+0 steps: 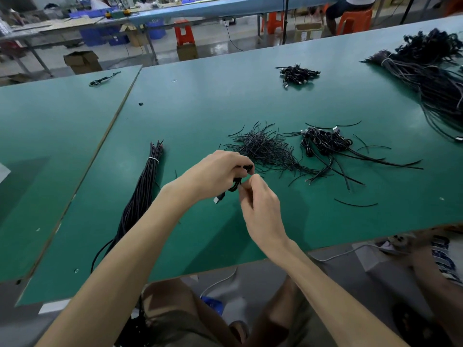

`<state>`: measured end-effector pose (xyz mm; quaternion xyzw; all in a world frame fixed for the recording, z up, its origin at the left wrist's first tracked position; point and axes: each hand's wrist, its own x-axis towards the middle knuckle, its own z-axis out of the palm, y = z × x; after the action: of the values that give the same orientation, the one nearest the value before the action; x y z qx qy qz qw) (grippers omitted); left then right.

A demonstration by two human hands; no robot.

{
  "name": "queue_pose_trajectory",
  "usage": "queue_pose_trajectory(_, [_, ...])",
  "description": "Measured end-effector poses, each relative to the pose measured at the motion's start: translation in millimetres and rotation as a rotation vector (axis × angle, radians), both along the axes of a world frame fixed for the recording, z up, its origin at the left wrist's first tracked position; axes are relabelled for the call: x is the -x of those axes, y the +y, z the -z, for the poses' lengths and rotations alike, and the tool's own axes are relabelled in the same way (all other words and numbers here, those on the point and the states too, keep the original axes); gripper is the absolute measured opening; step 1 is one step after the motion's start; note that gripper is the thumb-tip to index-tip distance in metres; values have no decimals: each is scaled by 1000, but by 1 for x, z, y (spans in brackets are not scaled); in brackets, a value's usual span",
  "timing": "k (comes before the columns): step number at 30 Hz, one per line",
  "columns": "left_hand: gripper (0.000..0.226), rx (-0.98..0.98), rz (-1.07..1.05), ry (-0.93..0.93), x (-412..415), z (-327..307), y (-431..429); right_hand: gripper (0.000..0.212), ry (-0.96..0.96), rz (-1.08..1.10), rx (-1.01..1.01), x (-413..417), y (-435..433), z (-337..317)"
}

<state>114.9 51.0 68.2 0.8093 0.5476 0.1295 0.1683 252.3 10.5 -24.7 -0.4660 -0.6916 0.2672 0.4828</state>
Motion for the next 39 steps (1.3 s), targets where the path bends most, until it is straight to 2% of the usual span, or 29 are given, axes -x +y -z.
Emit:
queue_pose_trajectory(5, [24, 131, -45, 155, -5, -2, 6, 15, -90, 7, -66, 2, -6, -5])
queue_pose_trajectory(7, [25, 188, -59, 157, -2, -3, 9, 15, -117, -4, -87, 2, -8, -7])
queue_pose_trajectory(10, [21, 190, -78, 69, 6, -1, 8, 21, -88, -22, -47, 1, -6, -7])
queue_pose_trajectory(12, [19, 155, -103, -56, 10, -1, 4, 22, -40, -28, 11, 0, -3, -6])
queue_pose_trajectory(15, [27, 137, -134, -154, 17, -4, -4, 21, -2, -32, 64, 0, 0, -3])
queue_pose_trajectory(16, [33, 89, -151, -117, 20, -4, -8, 21, 14, -35, 73, 0, 1, -2])
queue_pose_trajectory(18, [39, -185, -185, 41, 25, -5, -19, 19, 40, -27, 92, 0, 2, -2])
queue_pose_trajectory(20, [30, -568, -177, 163, 22, -6, -36, 17, 71, -11, 117, -1, 5, -1])
queue_pose_trajectory(21, [23, -682, -140, 173, 19, -5, -44, 18, 91, -11, 127, -1, 5, -1])
queue_pose_trajectory(22, [17, -709, -89, 161, 16, -1, -49, 19, 107, -16, 137, 0, 6, -1])
queue_pose_trajectory(24, [21, -544, -70, 149, 11, 11, -55, 19, 110, -24, 149, 0, 5, -1])
queue_pose_trajectory(26, [34, -320, -158, 125, 8, 29, -55, 17, 104, -30, 146, 0, 5, -2])
queue_pose_trajectory(28, [38, -157, -242, -95, 7, 41, -54, 14, 101, -46, 137, -1, 4, -2])
queue_pose_trajectory(31, [16, -66, -292, -410, 11, 47, -49, 15, 99, -69, 116, -2, 3, -2])
queue_pose_trajectory(33, [6, -17, -298, -532, 16, 45, -45, 18, 71, -92, 89, -3, 2, -2])
queue_pose_trajectory(39, [15, 40, -236, -492, 27, 39, -41, 21, 1, -143, 21, 0, 1, 2])
